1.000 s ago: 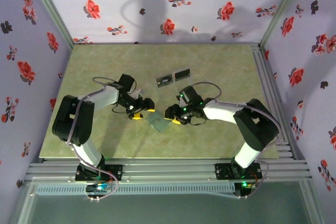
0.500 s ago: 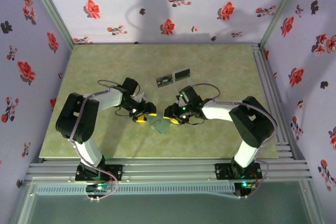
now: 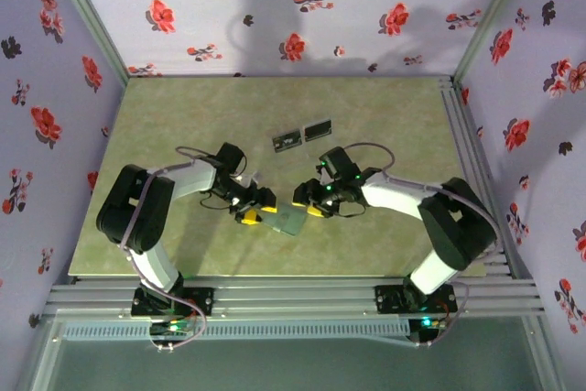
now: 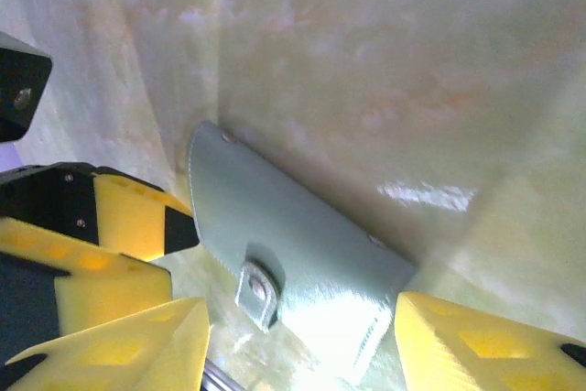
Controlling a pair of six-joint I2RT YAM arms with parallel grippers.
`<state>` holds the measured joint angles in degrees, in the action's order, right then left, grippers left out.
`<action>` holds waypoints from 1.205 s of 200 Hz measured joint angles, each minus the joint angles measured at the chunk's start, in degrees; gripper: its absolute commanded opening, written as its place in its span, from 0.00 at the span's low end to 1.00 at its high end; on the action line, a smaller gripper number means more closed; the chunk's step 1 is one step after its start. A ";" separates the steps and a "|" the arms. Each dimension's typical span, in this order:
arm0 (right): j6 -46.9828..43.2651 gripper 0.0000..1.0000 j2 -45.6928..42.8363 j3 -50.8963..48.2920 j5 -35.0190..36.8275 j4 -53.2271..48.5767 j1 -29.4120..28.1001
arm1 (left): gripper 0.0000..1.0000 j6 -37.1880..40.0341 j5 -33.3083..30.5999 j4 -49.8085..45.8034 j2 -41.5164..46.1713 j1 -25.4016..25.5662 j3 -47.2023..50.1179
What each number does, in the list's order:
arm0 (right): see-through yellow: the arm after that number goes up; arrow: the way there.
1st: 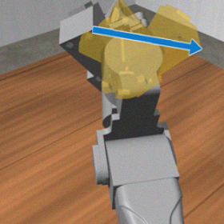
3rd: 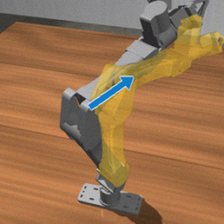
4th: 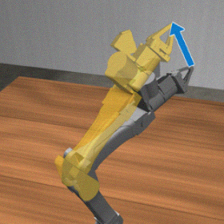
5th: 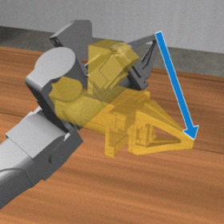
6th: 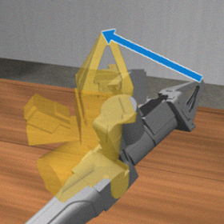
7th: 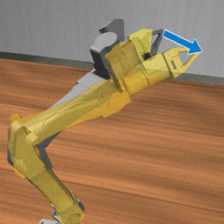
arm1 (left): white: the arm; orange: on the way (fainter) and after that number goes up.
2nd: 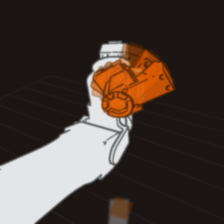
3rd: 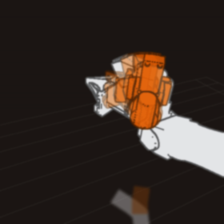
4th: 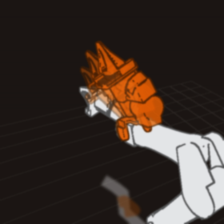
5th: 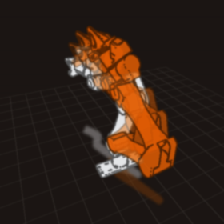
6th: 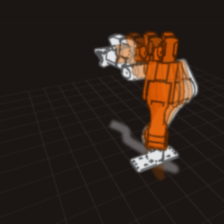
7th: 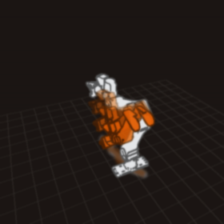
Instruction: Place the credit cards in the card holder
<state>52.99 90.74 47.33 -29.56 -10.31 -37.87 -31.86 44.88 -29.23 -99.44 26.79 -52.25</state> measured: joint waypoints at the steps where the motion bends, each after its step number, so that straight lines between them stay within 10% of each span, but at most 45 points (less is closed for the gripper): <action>1: 0.00 0.56 -0.09 -0.04 0.04 -0.09 0.02 | 0.69 0.07 0.02 -0.04 -0.02 0.00 -0.07; 152: 1.03 0.25 3.52 -5.03 -0.24 8.55 0.50 | 0.70 -1.95 3.41 2.08 -0.35 5.33 1.11; 241: -14.64 0.00 8.35 6.29 -1.44 0.15 0.87 | 0.74 -3.04 2.25 -1.86 7.06 3.93 -0.90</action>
<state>38.35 99.09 53.63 -31.00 -10.15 -36.99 -34.89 47.13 -31.09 -92.38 30.72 -53.15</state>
